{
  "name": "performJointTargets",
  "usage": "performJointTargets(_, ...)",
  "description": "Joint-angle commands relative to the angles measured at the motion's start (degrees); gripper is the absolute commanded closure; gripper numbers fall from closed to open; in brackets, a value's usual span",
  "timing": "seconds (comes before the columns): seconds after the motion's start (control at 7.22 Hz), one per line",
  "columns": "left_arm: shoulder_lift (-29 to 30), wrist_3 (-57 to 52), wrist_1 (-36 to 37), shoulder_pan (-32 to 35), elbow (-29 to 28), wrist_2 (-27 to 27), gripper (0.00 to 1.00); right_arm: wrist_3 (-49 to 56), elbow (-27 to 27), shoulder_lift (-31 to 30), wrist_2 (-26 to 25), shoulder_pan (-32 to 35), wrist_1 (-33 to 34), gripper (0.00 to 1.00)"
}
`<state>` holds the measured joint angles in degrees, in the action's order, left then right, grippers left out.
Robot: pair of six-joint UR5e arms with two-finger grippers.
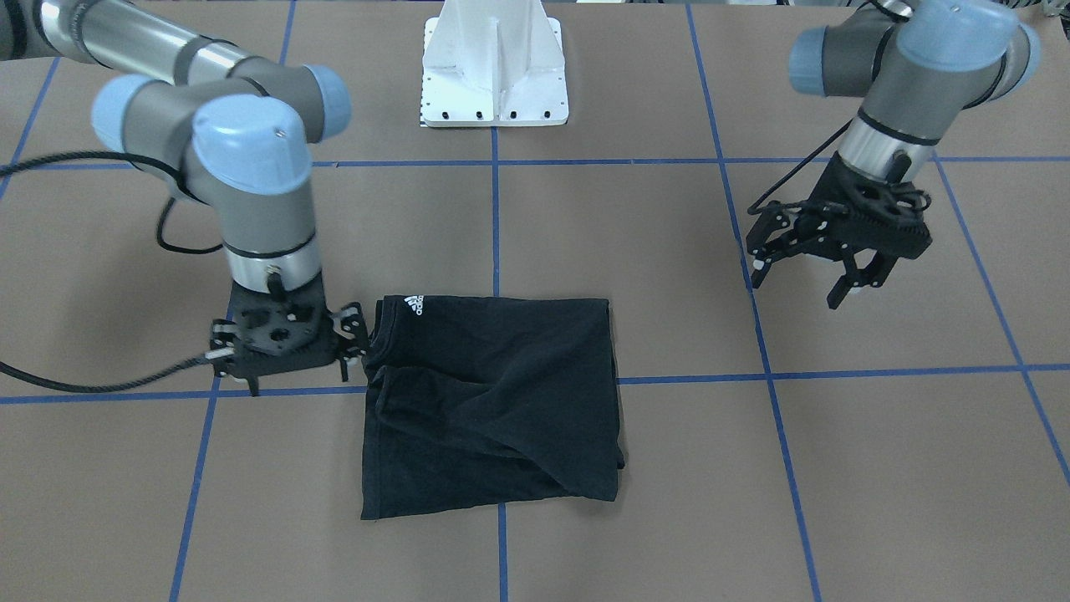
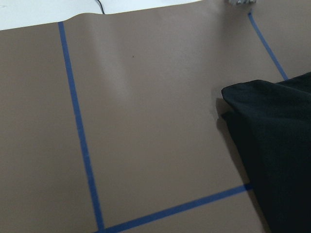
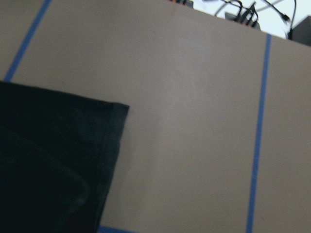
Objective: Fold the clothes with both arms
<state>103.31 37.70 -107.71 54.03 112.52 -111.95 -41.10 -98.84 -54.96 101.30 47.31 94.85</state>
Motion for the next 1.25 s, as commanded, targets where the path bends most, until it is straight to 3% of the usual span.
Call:
performJointTargets(0.0, -9.3, -15.7, 4.9, 7.4, 7.4, -0.5, 0.00, 6.5, -18.4, -15.4, 6.1, 4.8, 7.0, 0.00)
performJointTargets(0.28, -14.1, -29.6, 5.4, 17.2, 6.7, -3.3, 0.00, 18.4, -22.5, -27.0, 10.9, 12.0, 6.5, 0.00)
performJointTargets(0.55, -17.3, -41.5, 5.3, 27.9, 1.1, -11.3, 0.00, 37.8, -21.4, -35.5, 18.6, 23.9, 6.4, 0.00)
performJointTargets(0.69, -17.5, -45.3, 5.2, 31.2, -2.0, -12.2, 0.00, 45.9, -19.5, -39.7, 22.6, 30.0, 6.4, 0.00)
performJointTargets(0.83, -19.4, -45.4, 5.3, 32.0, -3.2, -12.3, 0.00, 52.8, -16.0, -42.7, 27.3, 35.9, 6.4, 0.00)
performJointTargets(1.11, -21.6, -45.2, 9.7, 32.9, -4.3, -13.0, 0.00, 54.7, -12.5, -50.9, 28.4, 40.9, 6.4, 0.00)
